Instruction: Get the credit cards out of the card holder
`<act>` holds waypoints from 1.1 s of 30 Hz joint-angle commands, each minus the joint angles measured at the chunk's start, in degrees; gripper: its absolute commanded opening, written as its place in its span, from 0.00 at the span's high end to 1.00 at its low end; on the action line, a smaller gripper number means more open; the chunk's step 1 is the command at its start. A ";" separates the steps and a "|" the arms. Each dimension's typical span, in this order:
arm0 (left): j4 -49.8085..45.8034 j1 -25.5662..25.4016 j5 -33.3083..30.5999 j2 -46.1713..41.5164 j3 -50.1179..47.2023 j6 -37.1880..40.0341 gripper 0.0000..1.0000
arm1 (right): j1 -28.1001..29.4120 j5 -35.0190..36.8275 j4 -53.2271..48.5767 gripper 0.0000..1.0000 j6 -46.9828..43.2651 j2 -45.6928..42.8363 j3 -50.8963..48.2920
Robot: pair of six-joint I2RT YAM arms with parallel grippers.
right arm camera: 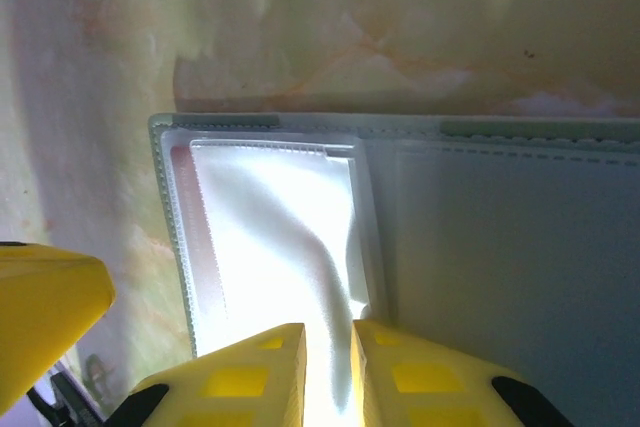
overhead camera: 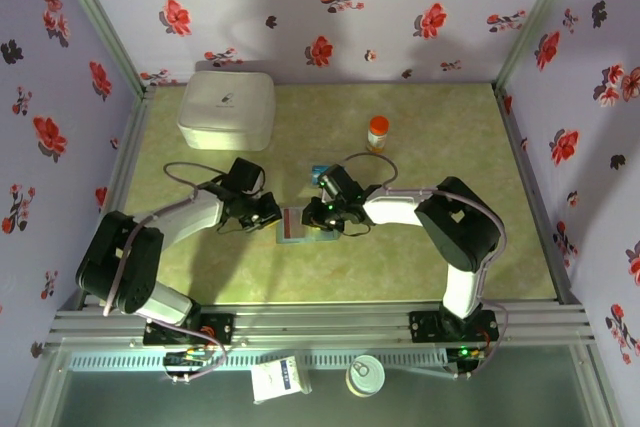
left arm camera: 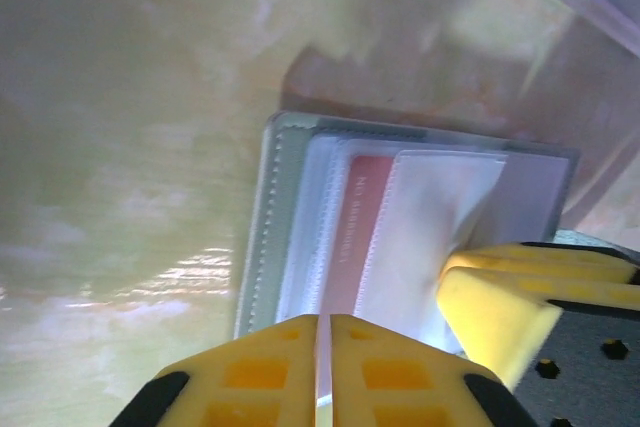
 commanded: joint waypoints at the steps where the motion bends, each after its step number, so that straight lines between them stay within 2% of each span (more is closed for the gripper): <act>1: 1.52 -0.73 2.12 0.20 1.43 -1.04 0.85 | -0.82 -1.31 2.03 0.80 1.45 -0.79 -2.13; 7: 3.91 -1.52 4.07 3.39 2.53 -2.03 0.76 | -1.98 -3.99 5.94 0.80 3.01 -0.54 -3.98; 16: 4.87 -1.62 4.29 5.57 2.17 -1.81 0.67 | -3.46 -6.83 6.21 0.80 3.18 0.31 -4.27; 30: 8.41 -2.67 5.69 9.64 2.71 -3.18 0.71 | -3.42 -8.12 10.42 0.81 5.71 1.72 -5.79; 33: 8.79 -2.77 5.78 9.89 2.97 -3.63 0.76 | -3.51 -8.31 10.61 0.81 5.77 1.67 -5.88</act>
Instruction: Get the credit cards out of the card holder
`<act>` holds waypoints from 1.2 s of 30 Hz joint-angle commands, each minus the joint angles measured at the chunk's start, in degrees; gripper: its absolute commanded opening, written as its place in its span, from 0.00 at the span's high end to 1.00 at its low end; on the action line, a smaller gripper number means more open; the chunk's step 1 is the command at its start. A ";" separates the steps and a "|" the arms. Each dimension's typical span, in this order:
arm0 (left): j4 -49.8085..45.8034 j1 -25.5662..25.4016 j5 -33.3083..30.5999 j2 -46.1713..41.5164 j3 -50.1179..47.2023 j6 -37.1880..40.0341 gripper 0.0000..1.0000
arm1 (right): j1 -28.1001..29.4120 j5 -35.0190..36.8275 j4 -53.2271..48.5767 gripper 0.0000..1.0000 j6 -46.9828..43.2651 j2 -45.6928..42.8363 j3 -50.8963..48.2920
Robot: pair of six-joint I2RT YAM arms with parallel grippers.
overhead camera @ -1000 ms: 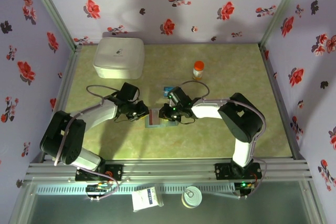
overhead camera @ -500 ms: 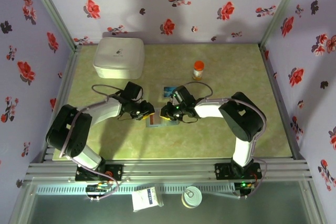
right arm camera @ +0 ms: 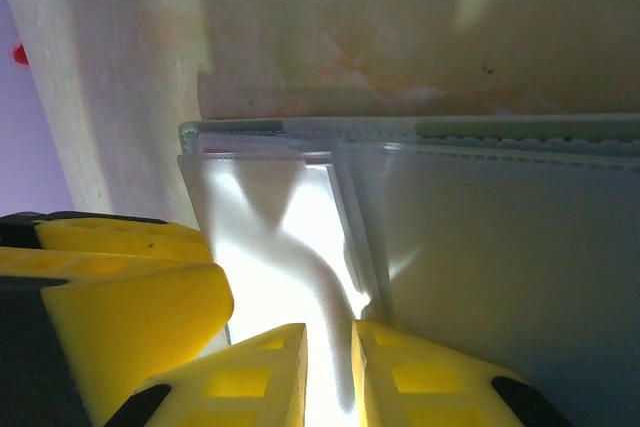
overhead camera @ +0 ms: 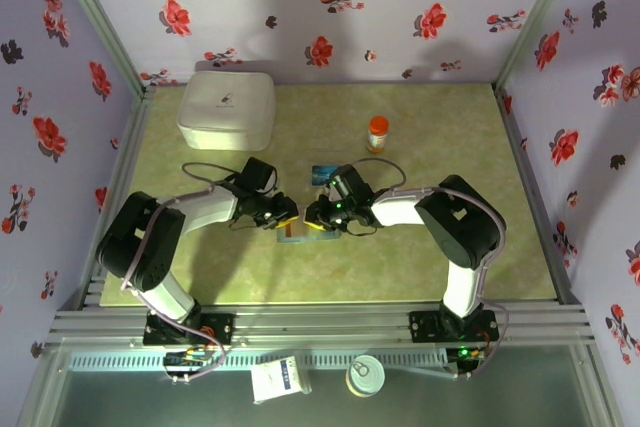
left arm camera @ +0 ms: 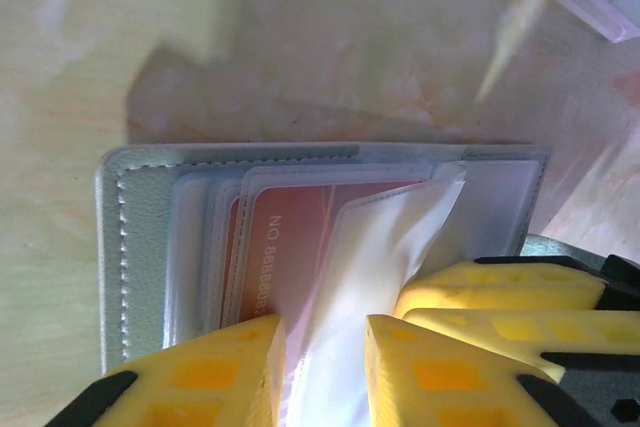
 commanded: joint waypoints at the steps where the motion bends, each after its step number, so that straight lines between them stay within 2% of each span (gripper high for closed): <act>1: 0.67 -0.62 0.87 1.20 1.05 -1.24 0.78 | -0.34 -0.79 0.47 0.81 1.15 1.02 -1.13; 6: 0.62 -0.75 0.65 -0.05 1.27 -1.84 0.83 | -0.33 -0.80 0.90 0.81 1.42 0.11 -1.39; 17: -2.26 -2.22 0.03 -2.11 3.63 -2.09 0.83 | -1.59 2.29 -2.32 0.78 -0.07 -8.72 -3.31; 25: -3.18 -4.49 -0.49 1.23 7.29 -2.25 0.83 | -4.92 5.37 -9.47 0.78 -3.69 -17.83 -5.56; 36: -3.09 -7.98 -0.28 8.69 13.94 -2.64 0.83 | -7.87 7.02 -14.47 0.78 -6.11 -24.18 -8.24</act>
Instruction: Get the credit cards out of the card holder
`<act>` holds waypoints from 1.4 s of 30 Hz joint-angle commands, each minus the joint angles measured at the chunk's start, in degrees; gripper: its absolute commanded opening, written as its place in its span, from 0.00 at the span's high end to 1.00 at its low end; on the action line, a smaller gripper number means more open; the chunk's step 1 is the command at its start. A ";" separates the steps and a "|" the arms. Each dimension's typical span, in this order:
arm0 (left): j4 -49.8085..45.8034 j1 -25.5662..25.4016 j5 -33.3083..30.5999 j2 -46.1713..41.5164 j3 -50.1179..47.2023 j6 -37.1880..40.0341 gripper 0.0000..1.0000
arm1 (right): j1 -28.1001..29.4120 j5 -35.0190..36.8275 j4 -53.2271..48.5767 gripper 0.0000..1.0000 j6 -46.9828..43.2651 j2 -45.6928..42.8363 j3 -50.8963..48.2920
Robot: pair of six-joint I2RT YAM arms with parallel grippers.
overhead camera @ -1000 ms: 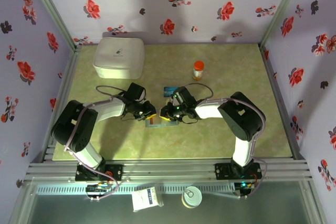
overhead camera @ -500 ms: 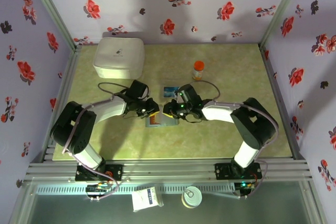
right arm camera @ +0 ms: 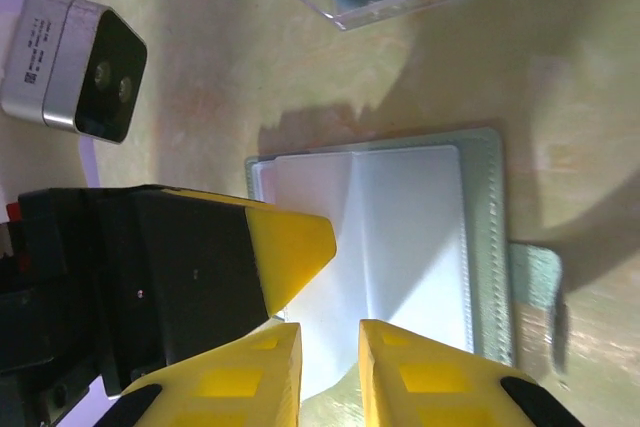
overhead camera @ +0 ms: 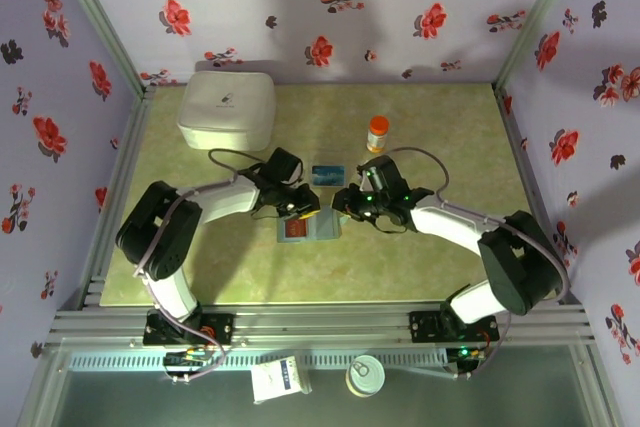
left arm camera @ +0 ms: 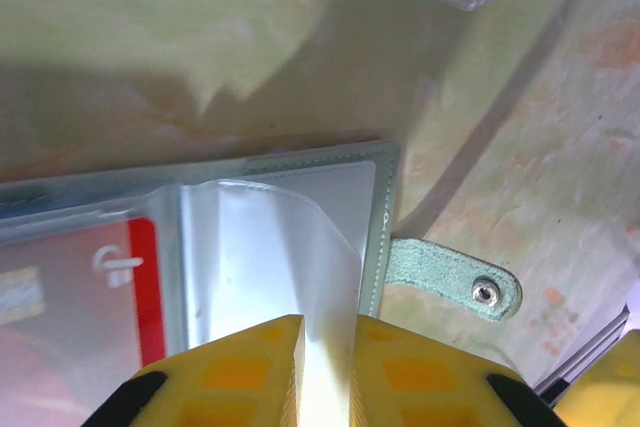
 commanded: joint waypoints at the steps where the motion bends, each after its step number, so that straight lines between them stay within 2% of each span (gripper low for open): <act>1: -1.04 -1.24 -0.03 2.54 2.90 -0.69 0.81 | -0.81 1.61 -2.62 0.78 -1.71 -2.15 -1.50; 9: -0.07 -2.81 0.59 6.04 6.07 -1.12 0.70 | -1.36 2.60 -5.48 0.77 -2.75 -4.69 -2.01; 24: -1.30 -2.04 0.25 3.20 5.78 -0.02 0.68 | -0.57 0.69 -4.31 0.76 -1.74 -1.42 -0.17; 31: -0.86 0.37 -0.25 -1.49 0.62 0.42 0.68 | 1.88 1.10 -4.54 0.76 -1.65 2.95 3.81; 42: 1.29 6.98 0.25 -11.17 -11.39 0.92 0.71 | 7.48 1.02 -5.15 0.77 -1.33 14.45 13.79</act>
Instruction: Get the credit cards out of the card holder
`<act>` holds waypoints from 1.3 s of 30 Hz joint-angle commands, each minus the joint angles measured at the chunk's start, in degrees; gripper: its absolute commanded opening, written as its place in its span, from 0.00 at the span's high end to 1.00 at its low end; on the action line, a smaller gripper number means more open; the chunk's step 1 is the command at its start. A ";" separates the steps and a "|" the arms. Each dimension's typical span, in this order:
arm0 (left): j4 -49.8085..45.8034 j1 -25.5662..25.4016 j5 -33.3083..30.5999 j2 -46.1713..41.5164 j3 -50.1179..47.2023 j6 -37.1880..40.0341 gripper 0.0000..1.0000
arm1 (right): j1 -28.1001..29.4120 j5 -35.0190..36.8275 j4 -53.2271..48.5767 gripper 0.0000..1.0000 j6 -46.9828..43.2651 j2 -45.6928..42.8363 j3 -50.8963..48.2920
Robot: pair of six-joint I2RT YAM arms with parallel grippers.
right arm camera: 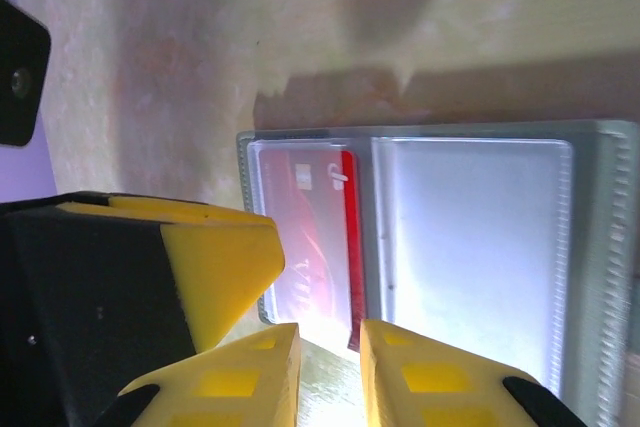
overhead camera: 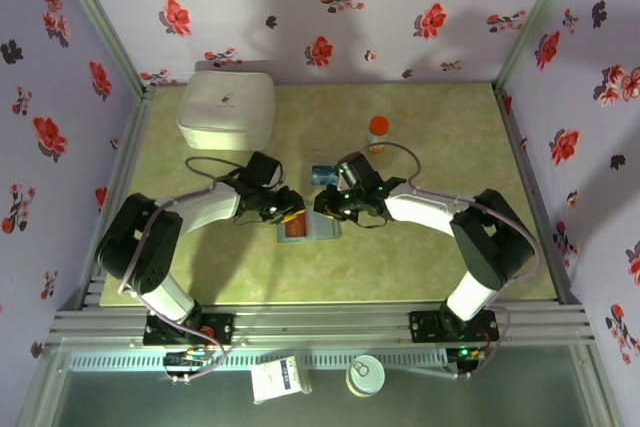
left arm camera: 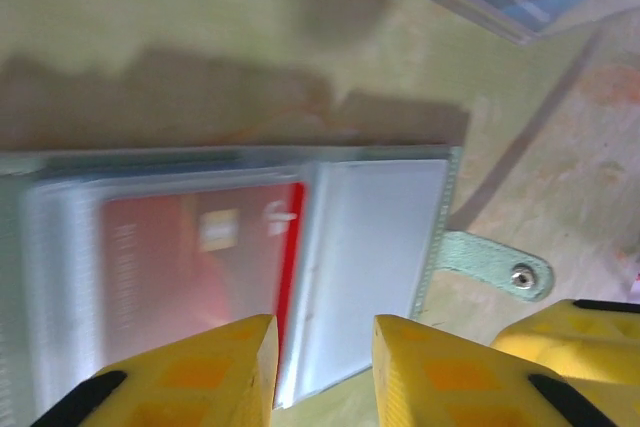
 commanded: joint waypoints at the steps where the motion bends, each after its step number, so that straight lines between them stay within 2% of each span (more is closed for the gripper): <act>1: 0.77 1.74 0.36 -3.30 -3.10 1.10 0.71 | 1.36 -0.07 -0.35 0.77 0.06 3.41 3.23; 9: 1.08 3.59 0.46 -4.32 -6.27 1.77 0.78 | 2.71 -1.52 2.50 0.78 1.61 8.88 5.72; 20: 0.42 3.68 -1.03 -1.26 -6.02 3.19 0.95 | 2.88 -3.04 3.00 0.78 1.38 10.84 6.19; 31: -0.90 3.68 -2.67 -3.70 -6.31 3.38 0.96 | 2.89 -4.06 3.44 0.78 1.22 11.76 6.52; 39: -1.09 3.68 -2.87 -1.87 -6.41 4.04 0.97 | 2.98 -4.43 3.87 0.78 1.29 12.92 7.15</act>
